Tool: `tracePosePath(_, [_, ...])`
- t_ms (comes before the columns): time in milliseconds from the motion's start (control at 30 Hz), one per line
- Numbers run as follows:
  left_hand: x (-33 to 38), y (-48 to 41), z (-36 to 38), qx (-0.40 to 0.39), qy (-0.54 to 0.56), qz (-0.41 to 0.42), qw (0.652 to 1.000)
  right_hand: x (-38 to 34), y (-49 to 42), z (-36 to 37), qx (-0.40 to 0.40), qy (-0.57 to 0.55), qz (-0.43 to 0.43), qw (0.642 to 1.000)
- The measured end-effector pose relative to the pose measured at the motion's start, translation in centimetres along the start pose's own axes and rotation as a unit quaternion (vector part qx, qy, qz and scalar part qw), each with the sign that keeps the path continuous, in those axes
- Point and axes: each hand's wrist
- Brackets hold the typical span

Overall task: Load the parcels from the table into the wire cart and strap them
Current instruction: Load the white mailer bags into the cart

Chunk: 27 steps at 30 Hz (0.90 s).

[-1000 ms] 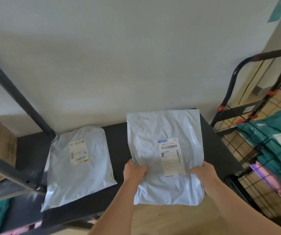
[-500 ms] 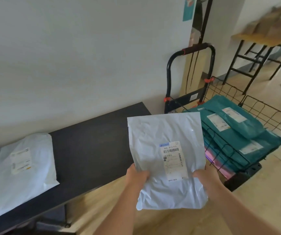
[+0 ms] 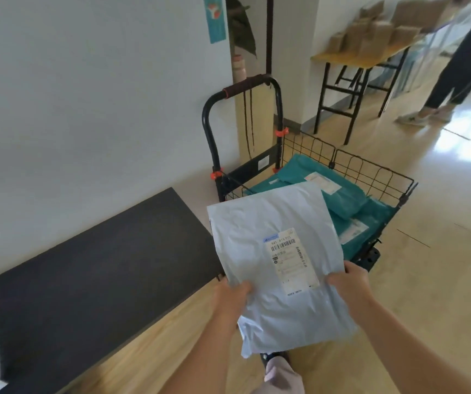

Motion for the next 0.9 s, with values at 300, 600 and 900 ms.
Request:
tracePosePath(300, [7.3,-7.7,9.7,-0.067,0.037,0.013,0.997,-4.4,-8.0,-7.6,0.053,-0.014,-0.006,0.998])
tracePosePath(600, [15.4,-16.6,15.8,-0.041,0.054,-0.004,0.998,-9.9,-19.0,-11.1,0.055,-0.019,0.009,0.998])
tracePosePath(900, [18.6,-22.1,19.0,-0.042,0.034,-0.021,0.998,-13.7,-26.3,-12.7,0.08,0.074,-0.014,0.994])
Point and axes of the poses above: each hand's wrist, its own y-axis away from the middle knuckle, its own z-axis out of the palm, x = y × z, and after that the axes turned 7 degrees about -x, right-handed
